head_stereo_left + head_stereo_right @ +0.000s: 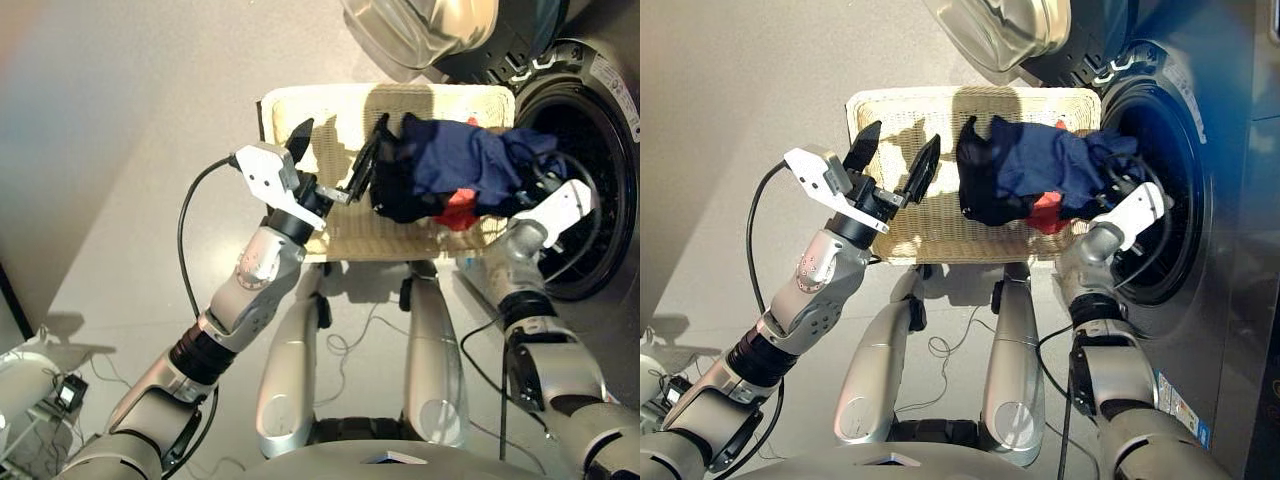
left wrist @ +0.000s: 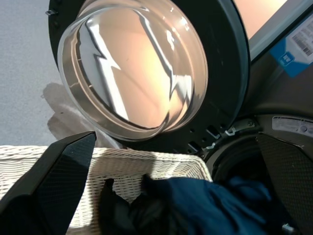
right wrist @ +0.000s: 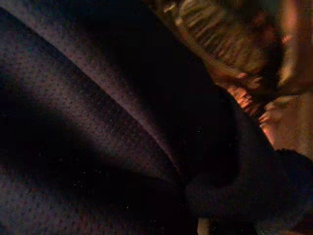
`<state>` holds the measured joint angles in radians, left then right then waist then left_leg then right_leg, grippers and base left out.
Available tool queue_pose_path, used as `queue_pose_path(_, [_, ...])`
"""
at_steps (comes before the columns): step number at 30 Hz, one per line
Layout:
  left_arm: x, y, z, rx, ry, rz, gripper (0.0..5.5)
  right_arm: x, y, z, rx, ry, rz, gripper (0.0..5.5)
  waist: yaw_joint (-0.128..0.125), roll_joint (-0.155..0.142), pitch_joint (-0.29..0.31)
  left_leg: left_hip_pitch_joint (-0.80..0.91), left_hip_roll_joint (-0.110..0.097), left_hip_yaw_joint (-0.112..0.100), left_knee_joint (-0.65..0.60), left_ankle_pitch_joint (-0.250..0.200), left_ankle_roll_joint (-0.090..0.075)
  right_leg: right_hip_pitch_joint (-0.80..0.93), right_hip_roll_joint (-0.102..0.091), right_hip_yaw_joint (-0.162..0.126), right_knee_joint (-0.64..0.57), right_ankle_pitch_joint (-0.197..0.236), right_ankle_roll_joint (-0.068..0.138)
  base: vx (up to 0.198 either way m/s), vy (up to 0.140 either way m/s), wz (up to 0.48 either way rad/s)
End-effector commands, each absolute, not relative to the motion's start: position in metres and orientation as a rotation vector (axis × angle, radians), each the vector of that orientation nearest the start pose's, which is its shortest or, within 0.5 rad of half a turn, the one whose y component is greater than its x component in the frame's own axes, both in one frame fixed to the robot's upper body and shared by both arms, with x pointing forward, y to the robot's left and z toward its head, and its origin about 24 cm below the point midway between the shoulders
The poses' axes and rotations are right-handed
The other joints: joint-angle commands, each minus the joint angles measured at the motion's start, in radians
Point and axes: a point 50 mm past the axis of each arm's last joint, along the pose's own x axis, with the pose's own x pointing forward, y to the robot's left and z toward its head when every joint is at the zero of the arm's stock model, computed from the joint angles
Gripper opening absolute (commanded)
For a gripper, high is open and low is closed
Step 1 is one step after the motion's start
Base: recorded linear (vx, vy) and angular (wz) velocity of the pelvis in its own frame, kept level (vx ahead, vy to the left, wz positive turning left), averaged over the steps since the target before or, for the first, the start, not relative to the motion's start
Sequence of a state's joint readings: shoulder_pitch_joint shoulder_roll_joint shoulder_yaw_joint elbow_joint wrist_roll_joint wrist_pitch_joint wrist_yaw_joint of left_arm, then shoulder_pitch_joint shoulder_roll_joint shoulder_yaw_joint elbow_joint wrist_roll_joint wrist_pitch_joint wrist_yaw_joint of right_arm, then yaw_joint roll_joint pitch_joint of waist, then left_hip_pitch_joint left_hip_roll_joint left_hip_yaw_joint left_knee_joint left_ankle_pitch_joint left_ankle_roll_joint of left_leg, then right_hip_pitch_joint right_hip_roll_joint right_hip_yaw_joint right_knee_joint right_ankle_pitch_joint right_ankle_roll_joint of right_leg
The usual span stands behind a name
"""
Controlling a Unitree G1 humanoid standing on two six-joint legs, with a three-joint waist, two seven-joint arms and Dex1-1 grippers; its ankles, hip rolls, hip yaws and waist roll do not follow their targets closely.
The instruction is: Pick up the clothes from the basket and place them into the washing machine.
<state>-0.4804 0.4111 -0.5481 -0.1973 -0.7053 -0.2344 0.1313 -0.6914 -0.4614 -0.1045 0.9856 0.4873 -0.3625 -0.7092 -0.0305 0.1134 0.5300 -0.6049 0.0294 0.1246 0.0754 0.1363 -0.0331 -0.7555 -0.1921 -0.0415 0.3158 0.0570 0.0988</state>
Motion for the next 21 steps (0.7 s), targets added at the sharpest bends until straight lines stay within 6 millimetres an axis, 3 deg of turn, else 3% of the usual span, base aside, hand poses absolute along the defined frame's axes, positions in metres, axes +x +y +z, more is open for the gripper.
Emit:
queue_pose_path(1, [0.260, 0.068, 0.201, -0.350, -0.598, -0.644, 5.50, 0.312, -0.365, 0.128, 0.209, -0.254, -1.218, 0.00, -0.010, 0.023, -0.010, -0.123, -0.020, -0.032, 0.225, -0.138, -0.019, -0.004, 0.022, 0.051, -0.055, 0.017, 0.035, -0.033, -0.012, 0.180])
queue_pose_path(14, [0.258, 0.067, 0.194, -0.330, -0.568, -0.648, 5.50, 0.295, -0.415, 0.208, 0.252, -0.453, -1.339, 0.00, 0.014, 0.054, -0.010, -0.347, 0.006, -0.028, 0.406, -0.202, -0.022, -0.243, 0.040, 0.076, 0.135, -0.042, 0.026, -0.005, -0.003, 0.032])
queue_pose_path(21, [0.260, 0.070, 0.195, -0.323, -0.561, -0.625, 5.50, 0.273, -0.439, 0.241, 0.468, -0.587, -1.452, 0.00, 0.014, 0.058, -0.010, -0.387, 0.009, -0.029, 0.428, -0.212, -0.025, -0.290, 0.042, 0.087, 0.162, -0.052, 0.028, 0.000, 0.000, 0.000])
